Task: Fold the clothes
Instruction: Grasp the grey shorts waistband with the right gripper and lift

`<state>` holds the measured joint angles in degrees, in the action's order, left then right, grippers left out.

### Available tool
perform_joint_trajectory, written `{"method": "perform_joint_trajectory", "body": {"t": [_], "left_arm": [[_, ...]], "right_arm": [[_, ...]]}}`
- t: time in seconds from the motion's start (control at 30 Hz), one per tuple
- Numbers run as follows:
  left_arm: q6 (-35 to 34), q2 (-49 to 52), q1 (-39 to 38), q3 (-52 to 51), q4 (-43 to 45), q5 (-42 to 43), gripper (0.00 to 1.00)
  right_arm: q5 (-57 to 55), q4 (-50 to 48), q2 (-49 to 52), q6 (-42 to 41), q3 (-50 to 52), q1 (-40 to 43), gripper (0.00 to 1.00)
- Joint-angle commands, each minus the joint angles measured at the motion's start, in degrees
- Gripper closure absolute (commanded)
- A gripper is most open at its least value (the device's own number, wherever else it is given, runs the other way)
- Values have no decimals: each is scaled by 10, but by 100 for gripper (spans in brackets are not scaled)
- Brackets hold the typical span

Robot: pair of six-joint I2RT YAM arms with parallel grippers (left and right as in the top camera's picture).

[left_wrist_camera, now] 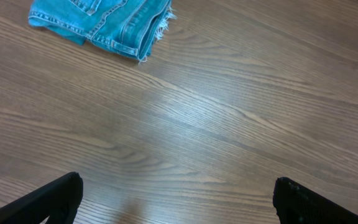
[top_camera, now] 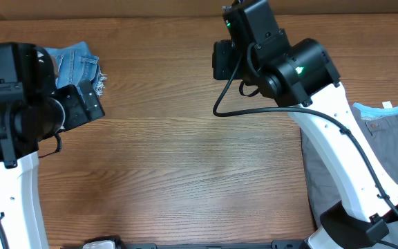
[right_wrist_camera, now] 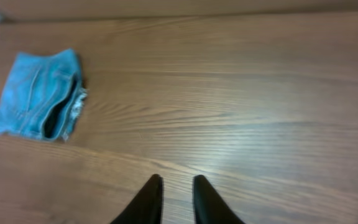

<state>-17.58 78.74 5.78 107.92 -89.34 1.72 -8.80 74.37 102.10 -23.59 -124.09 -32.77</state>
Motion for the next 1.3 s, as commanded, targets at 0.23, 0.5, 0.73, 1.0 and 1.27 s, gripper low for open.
{"method": "perform_joint_trajectory", "body": {"t": [0.23,0.5,0.73,1.0,1.27], "left_arm": [[39,-4,2,12,-4,35,0],[50,-2,2,2,-4,43,0],[50,3,2,1,-4,43,0],[56,7,2,1,-8,44,0],[57,7,2,1,-8,56,0]], "right_arm": [[-13,73,1,-21,13,226,28],[59,35,28,-14,180,374,20],[40,-190,52,69,388,372,22],[-5,-274,117,52,437,372,27],[-9,-302,174,51,437,361,39]]}}
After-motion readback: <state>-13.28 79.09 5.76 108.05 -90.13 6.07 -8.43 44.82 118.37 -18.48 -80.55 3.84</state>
